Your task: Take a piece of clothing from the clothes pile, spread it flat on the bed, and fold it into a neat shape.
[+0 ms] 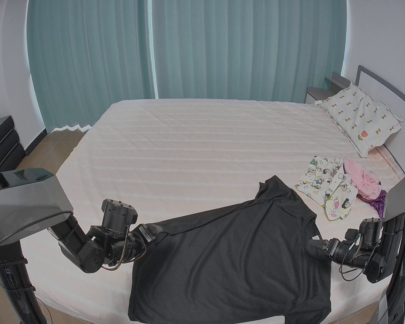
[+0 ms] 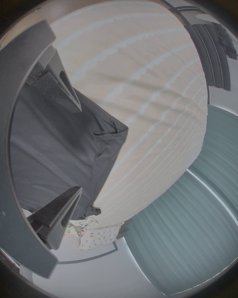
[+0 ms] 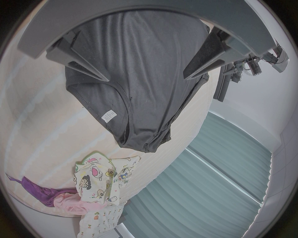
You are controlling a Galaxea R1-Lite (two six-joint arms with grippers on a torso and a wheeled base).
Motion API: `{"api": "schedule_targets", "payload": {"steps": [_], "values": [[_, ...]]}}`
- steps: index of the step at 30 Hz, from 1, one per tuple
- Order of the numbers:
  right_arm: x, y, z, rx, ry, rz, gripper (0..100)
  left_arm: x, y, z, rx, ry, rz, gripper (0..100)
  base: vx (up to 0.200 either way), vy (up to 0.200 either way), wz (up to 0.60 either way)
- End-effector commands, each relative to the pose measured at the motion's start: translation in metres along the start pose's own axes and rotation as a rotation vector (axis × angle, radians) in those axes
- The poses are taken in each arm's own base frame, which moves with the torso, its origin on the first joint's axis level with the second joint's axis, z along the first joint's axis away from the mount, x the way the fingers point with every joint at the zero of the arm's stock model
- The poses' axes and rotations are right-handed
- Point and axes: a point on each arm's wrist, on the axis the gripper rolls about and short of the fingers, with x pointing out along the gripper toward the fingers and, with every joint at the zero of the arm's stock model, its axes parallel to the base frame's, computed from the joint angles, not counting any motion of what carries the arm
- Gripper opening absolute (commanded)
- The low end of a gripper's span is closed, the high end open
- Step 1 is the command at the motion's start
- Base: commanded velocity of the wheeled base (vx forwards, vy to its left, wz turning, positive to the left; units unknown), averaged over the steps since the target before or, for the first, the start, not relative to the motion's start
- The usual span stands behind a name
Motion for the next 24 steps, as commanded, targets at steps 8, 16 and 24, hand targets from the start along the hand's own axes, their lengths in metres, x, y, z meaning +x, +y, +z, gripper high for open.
{"api": "schedule_targets", "payload": {"steps": [8,16,24], "values": [[0.001,0.001,-0.001,-0.003,0.002,0.005,100,0.068,-0.008,0.008,-0.032,-0.048,0.006,100,0.0,0.0,0.0],[0.001,0.0,-0.002,-0.002,0.004,0.004,100,0.085,-0.005,0.002,0.034,-0.067,0.041,100,0.0,0.0,0.0],[0.001,0.0,-0.001,-0.003,0.0,0.005,100,0.092,-0.002,-0.002,0.097,-0.073,0.069,100,0.0,0.0,0.0]]}}
